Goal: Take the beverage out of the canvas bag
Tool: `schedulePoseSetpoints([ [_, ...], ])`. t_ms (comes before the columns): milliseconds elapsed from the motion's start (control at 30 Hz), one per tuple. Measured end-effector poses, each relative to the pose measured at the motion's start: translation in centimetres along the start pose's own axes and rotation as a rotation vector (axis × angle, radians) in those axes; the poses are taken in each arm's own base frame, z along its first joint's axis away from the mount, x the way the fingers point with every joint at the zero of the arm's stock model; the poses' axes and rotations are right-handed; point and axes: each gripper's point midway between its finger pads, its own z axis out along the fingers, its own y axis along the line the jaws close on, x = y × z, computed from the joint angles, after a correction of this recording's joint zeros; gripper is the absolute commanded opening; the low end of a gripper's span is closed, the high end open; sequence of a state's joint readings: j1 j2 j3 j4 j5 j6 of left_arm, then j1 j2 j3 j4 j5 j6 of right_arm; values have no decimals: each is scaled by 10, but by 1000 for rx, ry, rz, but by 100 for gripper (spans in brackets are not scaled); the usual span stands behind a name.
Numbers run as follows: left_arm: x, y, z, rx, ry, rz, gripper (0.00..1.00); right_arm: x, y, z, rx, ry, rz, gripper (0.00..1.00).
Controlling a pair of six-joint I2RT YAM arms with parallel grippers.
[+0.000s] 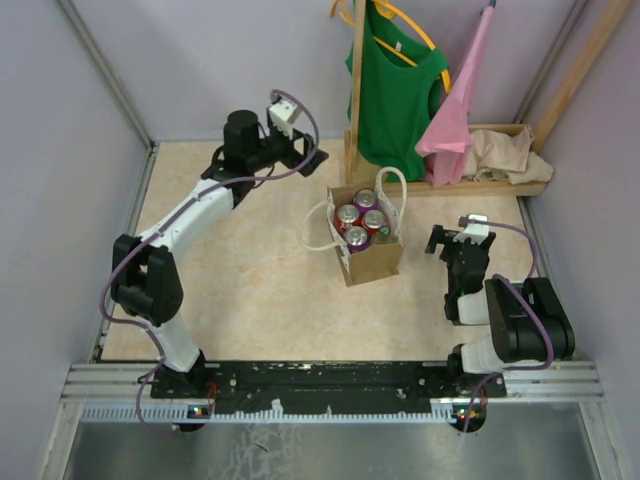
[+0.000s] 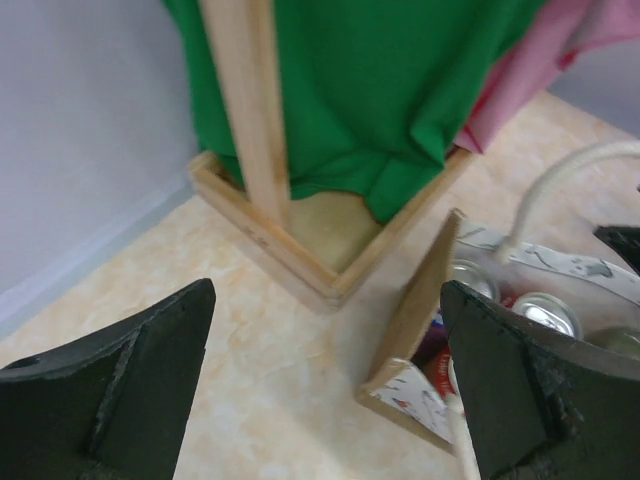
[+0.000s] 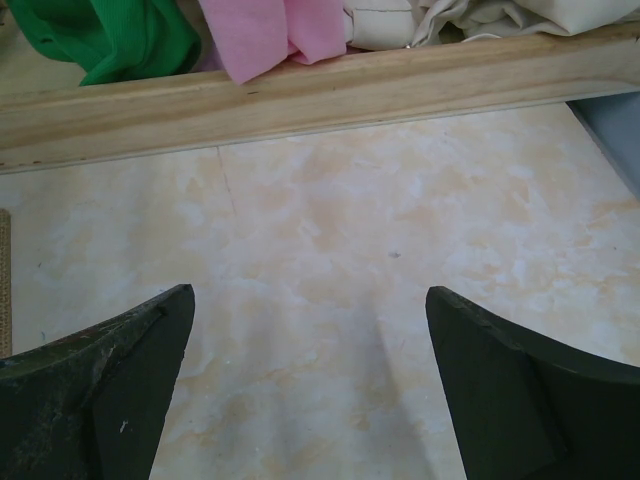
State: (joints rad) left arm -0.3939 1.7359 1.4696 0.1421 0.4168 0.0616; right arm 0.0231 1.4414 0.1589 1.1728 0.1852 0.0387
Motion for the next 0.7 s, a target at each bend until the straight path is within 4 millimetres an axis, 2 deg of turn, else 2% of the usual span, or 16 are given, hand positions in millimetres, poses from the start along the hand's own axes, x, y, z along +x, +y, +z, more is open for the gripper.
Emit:
schedulePoseSetpoints([
  [100,10,-34,16,86,43,37,100,0,0,0,0,0,0,99],
  [167,20,-59,20,140,74,46,100,0,0,0,0,0,0,99],
  [267,24,-91,23,226,81,53,99,0,0,0,0,0,0,99],
  [367,24,-101,22,267,79,53,89,0,0,0,0,0,0,99],
  [433,26,-104,23,282,79,53,86,0,0,0,0,0,0,99],
  [600,41,-106,29,290,106,52,86,0,0,0,0,0,0,99],
  [700,64,-107,35,295,162,50,93,0,0,0,0,0,0,99],
])
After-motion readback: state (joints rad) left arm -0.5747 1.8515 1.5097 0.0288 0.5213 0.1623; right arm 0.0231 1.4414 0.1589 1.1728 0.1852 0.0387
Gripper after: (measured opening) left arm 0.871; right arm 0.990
